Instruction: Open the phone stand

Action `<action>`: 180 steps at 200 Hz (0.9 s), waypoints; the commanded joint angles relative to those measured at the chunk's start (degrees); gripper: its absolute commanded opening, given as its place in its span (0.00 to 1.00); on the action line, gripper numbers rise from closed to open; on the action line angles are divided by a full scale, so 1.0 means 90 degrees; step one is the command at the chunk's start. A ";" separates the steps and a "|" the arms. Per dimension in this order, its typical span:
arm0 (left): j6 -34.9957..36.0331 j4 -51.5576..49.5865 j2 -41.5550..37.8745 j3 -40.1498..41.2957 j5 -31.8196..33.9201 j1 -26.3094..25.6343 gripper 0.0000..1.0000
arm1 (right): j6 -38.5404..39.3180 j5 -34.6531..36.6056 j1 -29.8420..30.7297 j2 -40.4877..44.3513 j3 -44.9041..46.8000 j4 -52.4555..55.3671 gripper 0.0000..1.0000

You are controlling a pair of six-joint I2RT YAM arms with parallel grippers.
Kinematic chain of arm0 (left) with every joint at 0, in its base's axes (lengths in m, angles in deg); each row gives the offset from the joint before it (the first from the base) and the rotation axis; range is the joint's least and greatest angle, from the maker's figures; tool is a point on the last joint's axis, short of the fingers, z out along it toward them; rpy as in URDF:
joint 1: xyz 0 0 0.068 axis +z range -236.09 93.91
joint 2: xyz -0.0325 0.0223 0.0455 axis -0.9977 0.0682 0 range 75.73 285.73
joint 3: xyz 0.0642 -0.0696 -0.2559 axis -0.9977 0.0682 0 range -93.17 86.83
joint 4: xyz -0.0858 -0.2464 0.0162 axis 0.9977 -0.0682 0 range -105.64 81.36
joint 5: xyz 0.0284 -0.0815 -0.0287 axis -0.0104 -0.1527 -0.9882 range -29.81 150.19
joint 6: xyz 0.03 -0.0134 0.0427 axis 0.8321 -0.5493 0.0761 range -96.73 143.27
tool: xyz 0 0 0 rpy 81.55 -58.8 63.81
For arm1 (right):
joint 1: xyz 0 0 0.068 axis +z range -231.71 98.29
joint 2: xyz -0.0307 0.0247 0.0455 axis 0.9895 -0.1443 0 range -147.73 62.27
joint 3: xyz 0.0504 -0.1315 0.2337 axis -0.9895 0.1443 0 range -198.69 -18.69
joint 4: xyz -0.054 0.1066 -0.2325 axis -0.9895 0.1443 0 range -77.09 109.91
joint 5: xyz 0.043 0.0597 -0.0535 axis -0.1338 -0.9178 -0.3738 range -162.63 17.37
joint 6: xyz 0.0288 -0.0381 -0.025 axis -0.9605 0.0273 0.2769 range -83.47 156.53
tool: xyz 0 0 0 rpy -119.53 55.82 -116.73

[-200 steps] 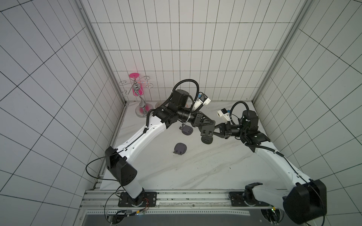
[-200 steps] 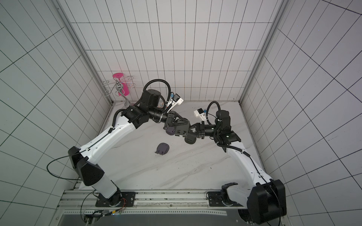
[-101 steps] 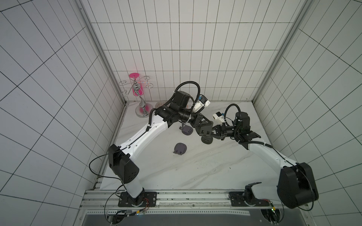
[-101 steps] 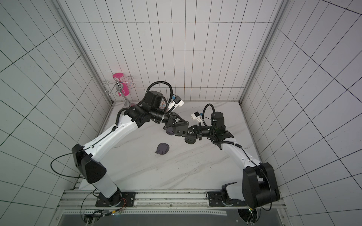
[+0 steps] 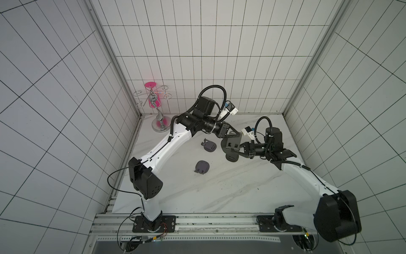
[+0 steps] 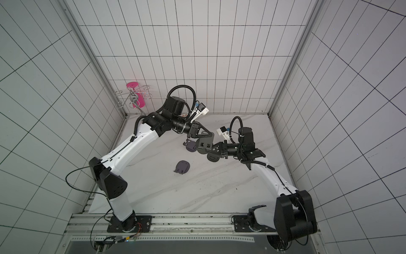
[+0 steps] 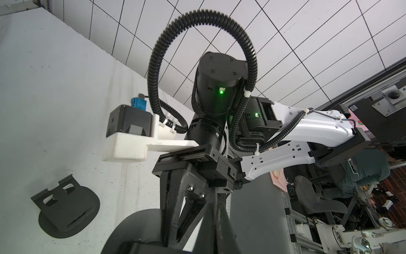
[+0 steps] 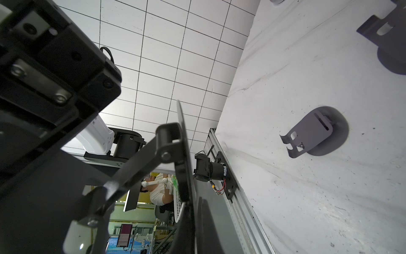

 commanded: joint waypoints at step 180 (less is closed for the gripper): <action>0.1359 0.1621 -0.1492 0.0421 0.0495 -0.0447 0.00 | -0.1405 0.0652 0.0029 -0.1612 0.0799 -0.0308 0.00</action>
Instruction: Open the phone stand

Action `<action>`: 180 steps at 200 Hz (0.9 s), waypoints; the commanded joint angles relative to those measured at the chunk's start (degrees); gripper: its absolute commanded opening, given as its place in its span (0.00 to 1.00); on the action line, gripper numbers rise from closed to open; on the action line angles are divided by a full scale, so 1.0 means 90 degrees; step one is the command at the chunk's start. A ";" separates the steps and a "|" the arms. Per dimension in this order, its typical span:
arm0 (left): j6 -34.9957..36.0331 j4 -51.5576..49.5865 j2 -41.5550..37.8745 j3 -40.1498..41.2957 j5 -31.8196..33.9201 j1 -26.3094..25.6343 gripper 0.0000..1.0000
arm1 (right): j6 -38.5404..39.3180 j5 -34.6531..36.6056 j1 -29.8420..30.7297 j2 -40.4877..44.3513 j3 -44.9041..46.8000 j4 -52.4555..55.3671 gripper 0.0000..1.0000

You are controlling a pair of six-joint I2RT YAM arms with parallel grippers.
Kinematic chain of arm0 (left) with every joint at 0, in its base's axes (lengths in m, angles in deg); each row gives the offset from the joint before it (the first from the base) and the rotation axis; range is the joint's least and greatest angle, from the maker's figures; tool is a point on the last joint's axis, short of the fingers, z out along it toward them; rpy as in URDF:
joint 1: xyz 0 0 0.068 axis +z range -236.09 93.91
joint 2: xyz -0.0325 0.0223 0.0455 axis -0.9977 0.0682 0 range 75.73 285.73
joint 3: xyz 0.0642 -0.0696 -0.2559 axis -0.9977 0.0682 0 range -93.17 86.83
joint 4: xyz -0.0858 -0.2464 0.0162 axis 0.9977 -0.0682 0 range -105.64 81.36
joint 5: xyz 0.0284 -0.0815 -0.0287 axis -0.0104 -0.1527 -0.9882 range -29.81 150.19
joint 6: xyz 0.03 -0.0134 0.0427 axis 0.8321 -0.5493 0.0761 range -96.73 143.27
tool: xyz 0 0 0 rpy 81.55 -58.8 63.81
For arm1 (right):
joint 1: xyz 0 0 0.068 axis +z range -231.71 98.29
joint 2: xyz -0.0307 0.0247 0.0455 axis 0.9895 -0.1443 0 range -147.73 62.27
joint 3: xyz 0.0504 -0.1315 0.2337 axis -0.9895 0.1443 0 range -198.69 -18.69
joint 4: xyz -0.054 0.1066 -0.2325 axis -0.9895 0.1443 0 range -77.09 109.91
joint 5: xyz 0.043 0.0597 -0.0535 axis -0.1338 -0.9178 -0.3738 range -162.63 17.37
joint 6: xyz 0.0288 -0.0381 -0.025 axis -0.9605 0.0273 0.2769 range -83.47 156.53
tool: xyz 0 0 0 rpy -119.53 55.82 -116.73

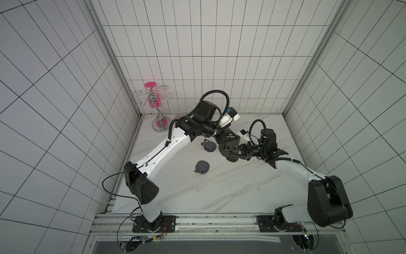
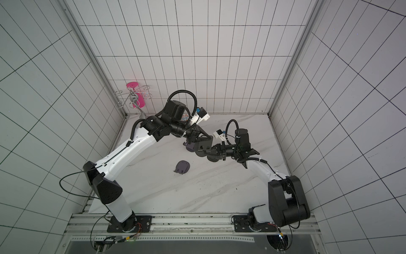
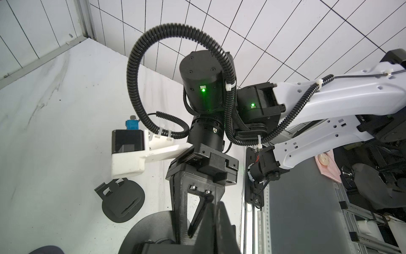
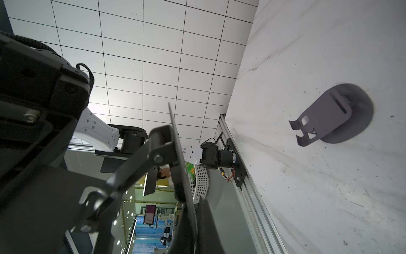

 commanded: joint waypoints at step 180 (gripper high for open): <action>-0.1634 0.4131 -0.0090 0.0485 -0.0985 0.0097 0.00 | 0.0491 0.2191 -0.1367 0.1443 -0.0619 0.3455 0.44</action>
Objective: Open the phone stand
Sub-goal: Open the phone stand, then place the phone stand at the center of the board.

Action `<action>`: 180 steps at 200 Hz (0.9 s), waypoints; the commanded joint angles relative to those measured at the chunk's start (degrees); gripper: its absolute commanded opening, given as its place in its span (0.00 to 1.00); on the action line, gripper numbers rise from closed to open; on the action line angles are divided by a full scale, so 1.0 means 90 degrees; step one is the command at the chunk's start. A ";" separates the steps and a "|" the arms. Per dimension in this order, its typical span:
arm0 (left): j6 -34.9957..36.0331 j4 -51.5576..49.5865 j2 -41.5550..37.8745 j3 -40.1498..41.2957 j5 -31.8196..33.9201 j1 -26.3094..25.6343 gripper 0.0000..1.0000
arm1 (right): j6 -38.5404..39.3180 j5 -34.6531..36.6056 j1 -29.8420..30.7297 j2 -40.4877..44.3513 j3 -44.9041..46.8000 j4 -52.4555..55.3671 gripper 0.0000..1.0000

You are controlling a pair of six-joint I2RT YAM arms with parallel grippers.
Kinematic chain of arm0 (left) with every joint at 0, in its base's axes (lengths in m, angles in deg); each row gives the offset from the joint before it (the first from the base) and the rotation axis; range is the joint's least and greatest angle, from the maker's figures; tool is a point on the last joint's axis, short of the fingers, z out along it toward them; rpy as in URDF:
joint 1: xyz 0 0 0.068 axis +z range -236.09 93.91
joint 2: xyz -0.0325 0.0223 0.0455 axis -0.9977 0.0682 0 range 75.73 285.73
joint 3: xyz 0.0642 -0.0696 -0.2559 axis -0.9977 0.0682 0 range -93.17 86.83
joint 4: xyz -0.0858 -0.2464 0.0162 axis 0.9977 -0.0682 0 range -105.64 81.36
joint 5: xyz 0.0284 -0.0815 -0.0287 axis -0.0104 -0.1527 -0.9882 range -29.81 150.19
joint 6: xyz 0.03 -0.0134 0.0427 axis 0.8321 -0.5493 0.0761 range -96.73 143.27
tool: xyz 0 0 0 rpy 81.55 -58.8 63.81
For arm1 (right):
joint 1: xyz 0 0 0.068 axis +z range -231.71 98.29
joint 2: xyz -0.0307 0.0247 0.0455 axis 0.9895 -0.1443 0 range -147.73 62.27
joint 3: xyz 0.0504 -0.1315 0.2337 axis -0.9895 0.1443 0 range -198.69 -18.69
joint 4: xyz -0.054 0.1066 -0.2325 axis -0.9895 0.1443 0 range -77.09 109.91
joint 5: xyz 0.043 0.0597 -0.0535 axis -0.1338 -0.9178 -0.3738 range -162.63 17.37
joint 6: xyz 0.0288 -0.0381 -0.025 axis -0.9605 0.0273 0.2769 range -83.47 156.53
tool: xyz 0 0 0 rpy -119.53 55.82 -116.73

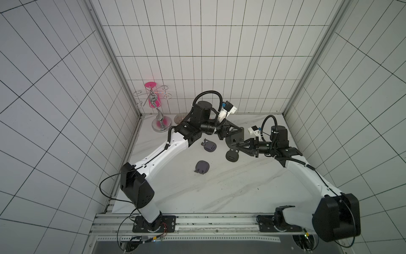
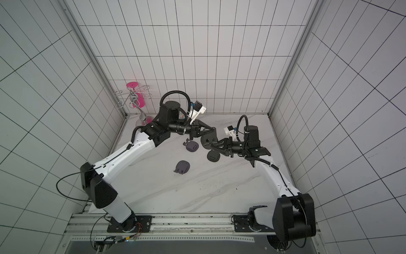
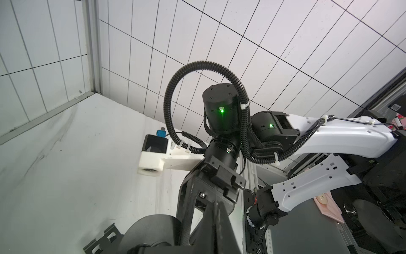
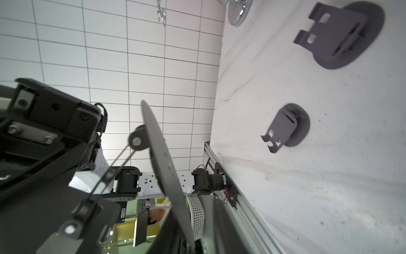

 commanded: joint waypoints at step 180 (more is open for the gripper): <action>-0.1653 0.2285 0.6038 -0.4826 -0.1084 -0.0551 0.00 | 0.1913 0.4823 -0.2275 0.3013 -0.0483 0.4573 0.44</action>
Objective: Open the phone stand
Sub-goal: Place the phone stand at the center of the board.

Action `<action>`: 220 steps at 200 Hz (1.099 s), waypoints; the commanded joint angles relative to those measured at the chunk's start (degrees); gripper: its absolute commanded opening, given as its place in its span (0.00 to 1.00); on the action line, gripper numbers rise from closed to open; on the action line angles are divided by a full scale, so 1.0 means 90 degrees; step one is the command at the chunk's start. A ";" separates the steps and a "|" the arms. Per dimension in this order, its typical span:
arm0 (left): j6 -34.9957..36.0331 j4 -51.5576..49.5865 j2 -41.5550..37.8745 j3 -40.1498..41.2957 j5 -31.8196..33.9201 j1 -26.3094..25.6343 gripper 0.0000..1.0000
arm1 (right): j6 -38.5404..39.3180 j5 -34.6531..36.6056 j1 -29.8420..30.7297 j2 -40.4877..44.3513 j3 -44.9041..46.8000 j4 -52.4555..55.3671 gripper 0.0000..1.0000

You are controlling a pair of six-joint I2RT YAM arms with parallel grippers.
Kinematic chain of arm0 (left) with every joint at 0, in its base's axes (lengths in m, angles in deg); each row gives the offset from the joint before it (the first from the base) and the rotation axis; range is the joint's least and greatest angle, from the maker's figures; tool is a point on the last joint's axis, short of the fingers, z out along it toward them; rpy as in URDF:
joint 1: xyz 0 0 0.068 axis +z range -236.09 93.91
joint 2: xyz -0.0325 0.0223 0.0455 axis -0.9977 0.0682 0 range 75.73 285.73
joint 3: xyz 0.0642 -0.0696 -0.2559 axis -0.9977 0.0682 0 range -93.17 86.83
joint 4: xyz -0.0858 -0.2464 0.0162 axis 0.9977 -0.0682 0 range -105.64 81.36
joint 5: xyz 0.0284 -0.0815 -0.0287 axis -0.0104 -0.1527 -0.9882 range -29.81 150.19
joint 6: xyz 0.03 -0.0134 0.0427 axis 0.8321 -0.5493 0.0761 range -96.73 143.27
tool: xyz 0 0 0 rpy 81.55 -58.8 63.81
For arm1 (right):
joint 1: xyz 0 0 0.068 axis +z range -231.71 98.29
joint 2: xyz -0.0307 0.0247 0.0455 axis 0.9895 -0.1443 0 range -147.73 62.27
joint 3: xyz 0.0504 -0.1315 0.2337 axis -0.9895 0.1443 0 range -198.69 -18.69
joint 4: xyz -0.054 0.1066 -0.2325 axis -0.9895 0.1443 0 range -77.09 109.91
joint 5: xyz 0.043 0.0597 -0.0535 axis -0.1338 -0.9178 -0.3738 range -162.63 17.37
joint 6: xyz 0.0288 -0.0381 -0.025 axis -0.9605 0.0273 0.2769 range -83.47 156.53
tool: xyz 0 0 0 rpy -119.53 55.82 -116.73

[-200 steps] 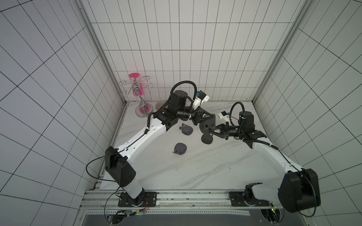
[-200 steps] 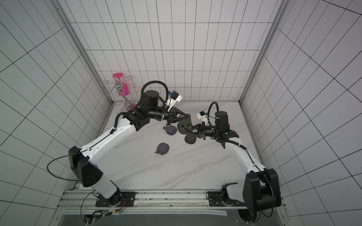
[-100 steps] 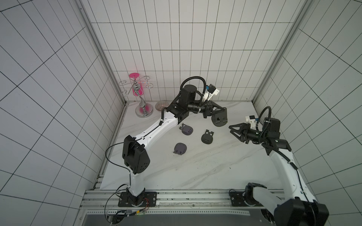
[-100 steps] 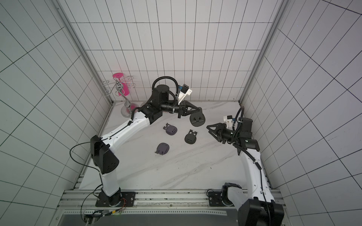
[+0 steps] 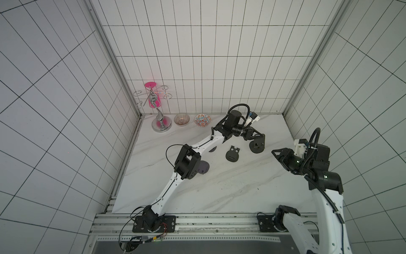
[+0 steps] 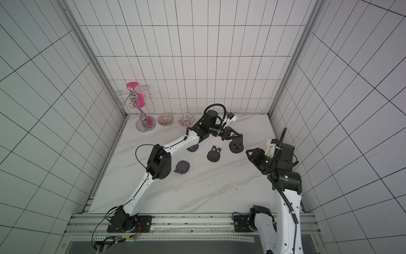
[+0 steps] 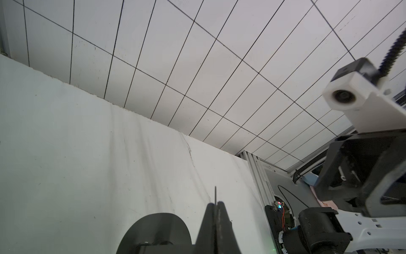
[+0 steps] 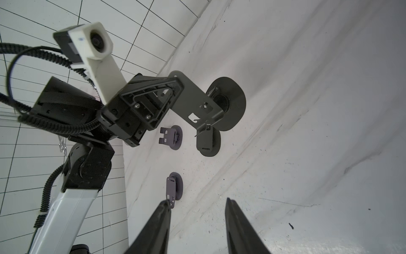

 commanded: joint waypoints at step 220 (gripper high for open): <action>-0.0071 0.0283 0.1605 -0.0633 0.1008 -0.0489 0.00 | 0.0496 0.0797 -0.0111 -0.0032 0.0834 0.0210 0.44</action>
